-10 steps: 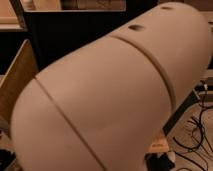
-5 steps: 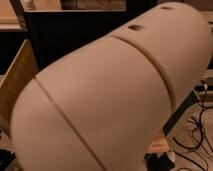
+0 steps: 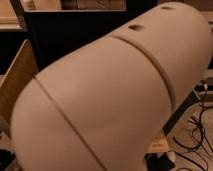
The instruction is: Place the ceramic cup over the eraser
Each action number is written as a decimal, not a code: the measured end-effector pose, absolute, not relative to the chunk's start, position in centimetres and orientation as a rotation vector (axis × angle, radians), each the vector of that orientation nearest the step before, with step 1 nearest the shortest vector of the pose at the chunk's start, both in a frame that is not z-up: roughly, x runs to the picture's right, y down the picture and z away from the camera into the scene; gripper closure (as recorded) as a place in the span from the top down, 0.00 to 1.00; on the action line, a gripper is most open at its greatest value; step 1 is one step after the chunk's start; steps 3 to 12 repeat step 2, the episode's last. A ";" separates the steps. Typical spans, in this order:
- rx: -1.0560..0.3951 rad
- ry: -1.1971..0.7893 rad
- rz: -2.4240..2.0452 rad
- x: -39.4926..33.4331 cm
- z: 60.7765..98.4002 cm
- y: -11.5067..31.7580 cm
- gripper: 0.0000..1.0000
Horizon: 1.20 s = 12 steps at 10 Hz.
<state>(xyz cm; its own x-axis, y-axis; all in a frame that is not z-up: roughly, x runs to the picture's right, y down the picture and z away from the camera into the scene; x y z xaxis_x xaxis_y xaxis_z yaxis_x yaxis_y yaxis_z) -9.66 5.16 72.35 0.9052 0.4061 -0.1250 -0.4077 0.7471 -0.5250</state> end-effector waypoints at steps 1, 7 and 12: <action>-0.575 0.002 0.445 -9.7 72.3 5.1 0.80; -0.575 0.002 0.445 -9.7 72.3 5.1 0.80; -0.575 0.002 0.445 -9.7 72.3 5.1 0.80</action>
